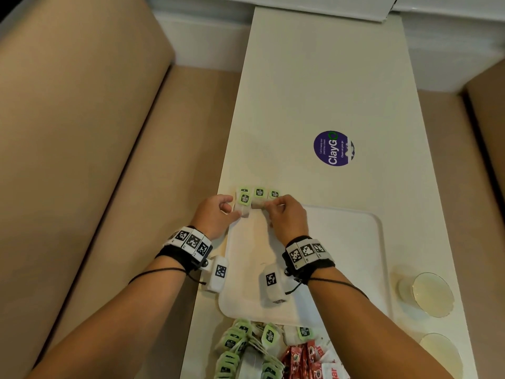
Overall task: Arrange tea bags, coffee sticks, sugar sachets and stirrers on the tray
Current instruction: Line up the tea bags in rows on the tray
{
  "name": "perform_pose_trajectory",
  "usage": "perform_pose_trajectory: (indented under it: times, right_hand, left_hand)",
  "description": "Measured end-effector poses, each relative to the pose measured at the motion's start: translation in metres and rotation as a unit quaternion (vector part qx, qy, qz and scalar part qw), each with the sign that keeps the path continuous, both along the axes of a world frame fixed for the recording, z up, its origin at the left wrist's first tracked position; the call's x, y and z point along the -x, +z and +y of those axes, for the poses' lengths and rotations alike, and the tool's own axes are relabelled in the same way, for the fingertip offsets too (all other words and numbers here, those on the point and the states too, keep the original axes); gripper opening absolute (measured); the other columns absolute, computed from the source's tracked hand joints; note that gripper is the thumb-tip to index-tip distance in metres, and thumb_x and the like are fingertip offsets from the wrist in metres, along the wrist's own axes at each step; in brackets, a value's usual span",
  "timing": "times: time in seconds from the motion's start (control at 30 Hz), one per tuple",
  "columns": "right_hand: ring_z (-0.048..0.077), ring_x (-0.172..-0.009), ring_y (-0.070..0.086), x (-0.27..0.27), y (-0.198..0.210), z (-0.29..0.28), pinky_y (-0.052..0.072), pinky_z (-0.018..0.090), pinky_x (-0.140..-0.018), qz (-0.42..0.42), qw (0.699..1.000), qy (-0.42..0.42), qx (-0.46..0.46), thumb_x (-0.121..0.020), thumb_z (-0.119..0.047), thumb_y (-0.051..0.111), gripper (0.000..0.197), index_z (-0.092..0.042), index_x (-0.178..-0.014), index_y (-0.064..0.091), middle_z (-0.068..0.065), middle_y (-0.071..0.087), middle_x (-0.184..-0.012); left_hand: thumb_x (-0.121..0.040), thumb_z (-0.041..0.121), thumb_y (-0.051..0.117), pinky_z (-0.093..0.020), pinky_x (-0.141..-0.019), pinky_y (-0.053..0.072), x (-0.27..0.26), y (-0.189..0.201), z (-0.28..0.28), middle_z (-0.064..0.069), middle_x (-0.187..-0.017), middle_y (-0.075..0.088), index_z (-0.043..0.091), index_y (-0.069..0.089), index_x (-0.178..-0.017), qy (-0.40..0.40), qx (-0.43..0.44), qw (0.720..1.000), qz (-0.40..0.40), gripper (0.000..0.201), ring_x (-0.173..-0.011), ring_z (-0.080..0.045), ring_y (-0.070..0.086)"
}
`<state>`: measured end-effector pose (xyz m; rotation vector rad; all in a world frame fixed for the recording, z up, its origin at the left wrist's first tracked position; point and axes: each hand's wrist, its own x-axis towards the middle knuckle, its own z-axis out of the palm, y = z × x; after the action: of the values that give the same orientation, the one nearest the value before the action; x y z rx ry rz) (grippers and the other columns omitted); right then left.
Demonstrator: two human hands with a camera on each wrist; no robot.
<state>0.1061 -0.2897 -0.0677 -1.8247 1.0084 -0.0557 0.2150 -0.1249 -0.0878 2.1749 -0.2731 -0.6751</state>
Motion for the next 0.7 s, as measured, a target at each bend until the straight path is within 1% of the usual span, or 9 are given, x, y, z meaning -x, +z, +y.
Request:
perform_pose_trajectory:
  times: [0.1, 0.2, 0.27, 0.33, 0.43, 0.5, 0.57, 0.63, 0.7]
  right_hand:
    - [0.019, -0.082, 0.065, 0.009, 0.002, -0.014, 0.054, 0.035, -0.077, 0.017, 0.999, -0.034, 0.012, -0.093, -0.039, 0.069, 0.023, -0.019, -0.096, 0.059, -0.007, 0.064, -0.084]
    - [0.02, -0.087, 0.064, 0.009, 0.001, -0.019, 0.054, 0.037, -0.08, 0.038, 0.999, -0.021, 0.03, -0.092, -0.041, 0.069, 0.024, -0.019, -0.097, 0.059, -0.005, 0.066, -0.091]
    - [0.019, -0.087, 0.064, 0.007, -0.001, -0.018, 0.054, 0.037, -0.081, 0.044, 0.998, -0.01, 0.036, -0.091, -0.041, 0.07, 0.023, -0.022, -0.098, 0.059, -0.005, 0.067, -0.094]
    - [0.018, -0.087, 0.064, 0.004, -0.003, -0.016, 0.053, 0.036, -0.079, 0.041, 0.998, -0.005, 0.039, -0.091, -0.041, 0.069, 0.021, -0.024, -0.098, 0.059, -0.007, 0.067, -0.093]
    - [0.019, -0.086, 0.065, 0.002, -0.005, -0.015, 0.052, 0.034, -0.075, 0.037, 0.998, 0.001, 0.048, -0.093, -0.038, 0.067, 0.017, -0.024, -0.097, 0.06, -0.006, 0.067, -0.091]
    - [0.019, -0.085, 0.065, 0.0, -0.006, -0.014, 0.053, 0.035, -0.075, 0.034, 0.998, 0.004, 0.05, -0.093, -0.037, 0.067, 0.016, -0.024, -0.097, 0.06, -0.006, 0.068, -0.09]
    - [0.019, -0.084, 0.065, -0.001, -0.007, -0.014, 0.054, 0.037, -0.076, 0.032, 0.998, 0.003, 0.048, -0.092, -0.038, 0.067, 0.016, -0.024, -0.097, 0.06, -0.006, 0.068, -0.088]
    - [0.018, -0.083, 0.066, -0.002, -0.009, -0.012, 0.055, 0.037, -0.076, 0.031, 0.999, 0.0, 0.045, -0.092, -0.039, 0.067, 0.017, -0.024, -0.097, 0.06, -0.007, 0.068, -0.086]
    - [0.018, -0.083, 0.065, -0.002, -0.01, -0.011, 0.055, 0.037, -0.075, 0.031, 0.999, -0.002, 0.042, -0.092, -0.04, 0.067, 0.019, -0.024, -0.098, 0.06, -0.007, 0.067, -0.085]
  left_hand:
    - [-0.081, 0.028, 0.083, -0.02, -0.078, 0.042, 0.001, 0.001, -0.001, 0.003, -0.088, 0.059, 0.014, 0.064, -0.128, -0.003, -0.008, 1.0, -0.008, 0.053, -0.08, -0.012, 0.056]
    - [-0.076, 0.035, 0.087, -0.023, -0.075, 0.045, 0.004, 0.007, -0.004, 0.003, -0.089, 0.057, 0.021, 0.062, -0.124, 0.001, -0.013, 1.0, -0.02, 0.056, -0.082, -0.014, 0.057]
    - [-0.073, 0.038, 0.088, -0.02, -0.069, 0.042, 0.006, 0.012, -0.007, 0.003, -0.09, 0.056, 0.024, 0.058, -0.116, 0.005, -0.024, 0.999, -0.029, 0.055, -0.081, -0.013, 0.056]
    - [-0.071, 0.04, 0.089, -0.019, -0.065, 0.039, 0.007, 0.016, -0.009, 0.003, -0.09, 0.055, 0.022, 0.053, -0.108, 0.01, -0.038, 0.998, -0.044, 0.055, -0.079, -0.012, 0.054]
    - [-0.069, 0.042, 0.089, -0.026, -0.065, 0.044, 0.007, 0.017, -0.015, 0.004, -0.084, 0.054, 0.018, 0.05, -0.102, 0.009, -0.059, 0.997, -0.052, 0.056, -0.072, -0.013, 0.051]
    - [-0.068, 0.043, 0.089, -0.031, -0.065, 0.047, 0.009, 0.018, -0.018, 0.004, -0.081, 0.054, 0.018, 0.049, -0.101, 0.004, -0.072, 0.996, -0.054, 0.057, -0.069, -0.015, 0.051]
    - [-0.069, 0.043, 0.089, -0.033, -0.066, 0.05, 0.01, 0.02, -0.02, 0.005, -0.082, 0.054, 0.018, 0.049, -0.102, 0.002, -0.083, 0.994, -0.063, 0.058, -0.07, -0.014, 0.053]
    - [-0.07, 0.043, 0.088, -0.031, -0.066, 0.05, 0.011, 0.021, -0.023, 0.008, -0.084, 0.056, 0.018, 0.049, -0.104, 0.005, -0.088, 0.994, -0.063, 0.057, -0.074, -0.013, 0.057]
    - [-0.073, 0.042, 0.086, -0.027, -0.065, 0.047, 0.011, 0.022, -0.025, 0.01, -0.086, 0.056, 0.019, 0.048, -0.108, 0.015, -0.093, 0.994, -0.053, 0.056, -0.077, -0.014, 0.059]
